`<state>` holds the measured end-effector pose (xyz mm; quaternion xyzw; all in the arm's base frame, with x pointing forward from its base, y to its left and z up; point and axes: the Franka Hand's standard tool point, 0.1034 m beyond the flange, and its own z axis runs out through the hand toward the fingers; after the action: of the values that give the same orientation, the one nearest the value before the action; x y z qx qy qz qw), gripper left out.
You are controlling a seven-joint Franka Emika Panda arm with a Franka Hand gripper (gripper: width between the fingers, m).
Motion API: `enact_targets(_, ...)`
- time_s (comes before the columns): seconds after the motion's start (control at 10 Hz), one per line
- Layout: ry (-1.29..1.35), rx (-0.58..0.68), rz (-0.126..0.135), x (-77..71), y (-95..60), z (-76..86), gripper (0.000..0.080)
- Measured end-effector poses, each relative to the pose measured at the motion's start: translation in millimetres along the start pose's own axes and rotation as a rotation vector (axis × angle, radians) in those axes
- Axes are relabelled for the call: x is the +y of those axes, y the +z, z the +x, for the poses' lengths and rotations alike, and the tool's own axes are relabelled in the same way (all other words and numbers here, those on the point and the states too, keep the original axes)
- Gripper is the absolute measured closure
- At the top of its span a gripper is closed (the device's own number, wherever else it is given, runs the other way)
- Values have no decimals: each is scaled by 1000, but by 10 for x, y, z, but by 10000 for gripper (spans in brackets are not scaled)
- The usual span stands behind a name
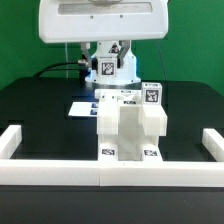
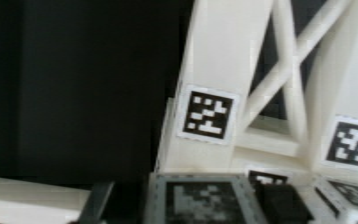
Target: Assemble chair
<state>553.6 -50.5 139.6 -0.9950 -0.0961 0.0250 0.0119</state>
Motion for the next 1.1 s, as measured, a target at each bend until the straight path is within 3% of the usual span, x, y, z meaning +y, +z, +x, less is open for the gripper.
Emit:
enact_targets(0.3,-9,-1,-26,55,48,161,512)
enact_targets(1.1,0,-2,-34,2,140,172,512)
